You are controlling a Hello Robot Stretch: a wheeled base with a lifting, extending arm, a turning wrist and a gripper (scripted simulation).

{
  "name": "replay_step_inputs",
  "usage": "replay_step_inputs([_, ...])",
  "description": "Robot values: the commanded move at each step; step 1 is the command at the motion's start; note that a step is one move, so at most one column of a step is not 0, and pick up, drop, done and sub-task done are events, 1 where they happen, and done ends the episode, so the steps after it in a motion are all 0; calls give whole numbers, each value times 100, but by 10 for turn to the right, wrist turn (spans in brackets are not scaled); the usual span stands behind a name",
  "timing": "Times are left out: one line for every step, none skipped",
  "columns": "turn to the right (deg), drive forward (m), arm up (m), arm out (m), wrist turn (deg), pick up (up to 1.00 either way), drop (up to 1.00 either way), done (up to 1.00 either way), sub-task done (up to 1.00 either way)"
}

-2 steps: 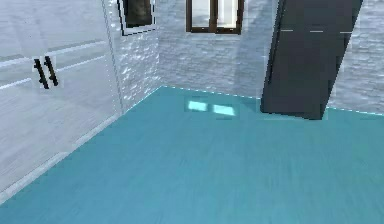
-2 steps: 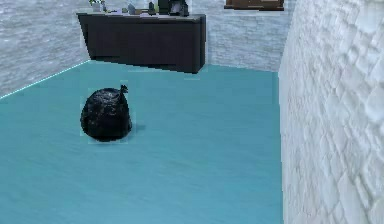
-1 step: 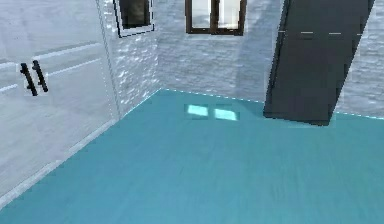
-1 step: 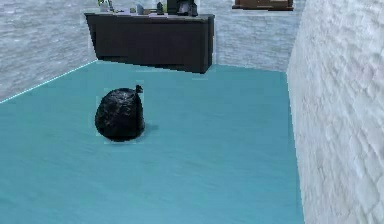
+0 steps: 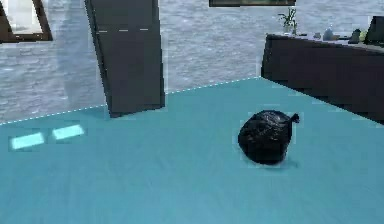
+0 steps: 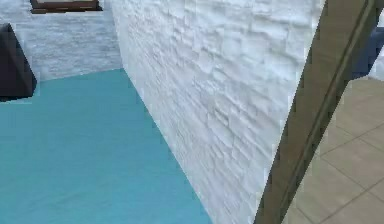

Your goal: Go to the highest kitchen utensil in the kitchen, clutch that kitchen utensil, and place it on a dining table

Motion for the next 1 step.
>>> replay_step_inputs([450,0,0,0,0,0,0,0,0])
